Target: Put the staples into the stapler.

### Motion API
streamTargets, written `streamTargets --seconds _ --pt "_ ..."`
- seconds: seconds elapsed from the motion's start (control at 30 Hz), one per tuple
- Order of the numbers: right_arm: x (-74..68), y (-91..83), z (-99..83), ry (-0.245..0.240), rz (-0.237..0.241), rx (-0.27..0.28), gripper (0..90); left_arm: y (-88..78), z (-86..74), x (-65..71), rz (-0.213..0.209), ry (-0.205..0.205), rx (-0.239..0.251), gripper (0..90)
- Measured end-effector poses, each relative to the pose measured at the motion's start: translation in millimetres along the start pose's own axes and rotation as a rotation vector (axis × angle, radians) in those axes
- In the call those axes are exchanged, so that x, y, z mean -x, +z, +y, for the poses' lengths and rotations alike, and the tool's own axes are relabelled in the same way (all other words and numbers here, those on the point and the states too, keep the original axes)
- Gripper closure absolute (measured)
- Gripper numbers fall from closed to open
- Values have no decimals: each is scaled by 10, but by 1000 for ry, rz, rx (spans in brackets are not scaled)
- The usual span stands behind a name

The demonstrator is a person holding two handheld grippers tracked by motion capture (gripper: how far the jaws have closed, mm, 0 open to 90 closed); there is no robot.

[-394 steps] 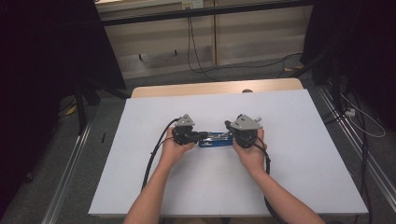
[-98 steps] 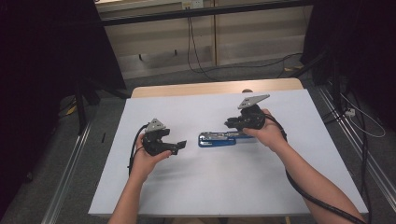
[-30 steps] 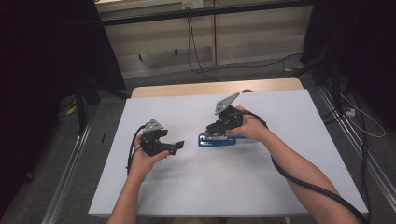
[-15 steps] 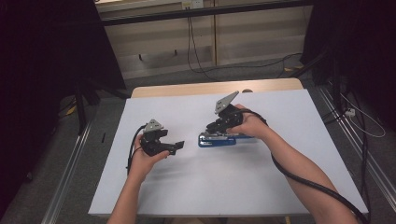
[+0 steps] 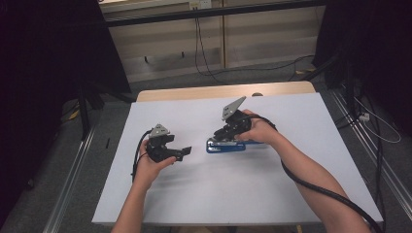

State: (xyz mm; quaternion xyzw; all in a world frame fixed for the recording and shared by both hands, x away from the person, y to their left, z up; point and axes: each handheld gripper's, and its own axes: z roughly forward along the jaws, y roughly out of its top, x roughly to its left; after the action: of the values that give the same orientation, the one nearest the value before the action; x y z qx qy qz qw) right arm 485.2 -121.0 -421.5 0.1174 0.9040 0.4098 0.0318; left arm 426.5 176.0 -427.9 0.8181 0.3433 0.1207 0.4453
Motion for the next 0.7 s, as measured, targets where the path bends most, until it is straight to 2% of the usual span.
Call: streamTargets --seconds 0.17,0.33,0.7 --pt "-2 36 -1 -17 12 -13 794 -3 0 -12 6 5 -4 101" --pt "7 50 2 -30 17 -17 793 -7 -3 -14 2 -6 2 100" --pt "24 85 -16 -39 22 -23 793 -3 -5 -21 4 -2 -1 101"
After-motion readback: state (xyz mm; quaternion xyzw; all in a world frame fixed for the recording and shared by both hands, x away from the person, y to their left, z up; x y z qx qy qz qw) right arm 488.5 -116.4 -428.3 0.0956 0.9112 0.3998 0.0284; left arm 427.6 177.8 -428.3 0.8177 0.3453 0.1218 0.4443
